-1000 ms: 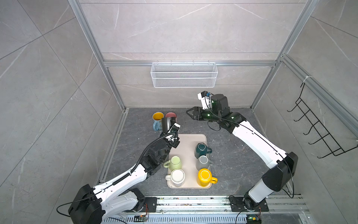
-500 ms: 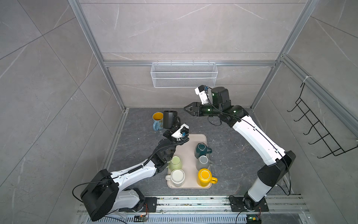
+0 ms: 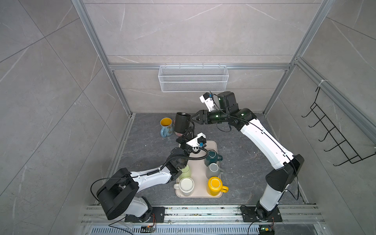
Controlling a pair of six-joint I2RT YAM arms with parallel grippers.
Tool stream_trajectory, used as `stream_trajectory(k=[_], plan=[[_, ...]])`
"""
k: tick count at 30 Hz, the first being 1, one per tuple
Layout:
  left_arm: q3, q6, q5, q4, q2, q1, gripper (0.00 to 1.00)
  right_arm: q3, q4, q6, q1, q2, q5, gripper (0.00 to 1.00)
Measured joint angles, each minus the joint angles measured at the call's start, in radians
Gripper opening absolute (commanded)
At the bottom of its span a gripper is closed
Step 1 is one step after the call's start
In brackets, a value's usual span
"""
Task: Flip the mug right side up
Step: 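Grasp the black mug's handle with the right gripper while the left holds it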
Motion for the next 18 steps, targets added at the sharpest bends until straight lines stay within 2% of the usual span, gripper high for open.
stream_trajectory(k=[6,14,18], plan=[[0.023,0.080,0.001,0.052,0.044,-0.011,0.00,0.039,-0.064,-0.026,0.000,0.016,-0.015,0.49],[0.028,0.119,0.003,0.067,0.044,-0.019,0.00,0.108,-0.157,-0.056,0.002,0.047,-0.018,0.47],[0.028,0.137,0.008,0.068,0.044,-0.023,0.00,0.161,-0.205,-0.075,0.004,0.080,-0.018,0.43]])
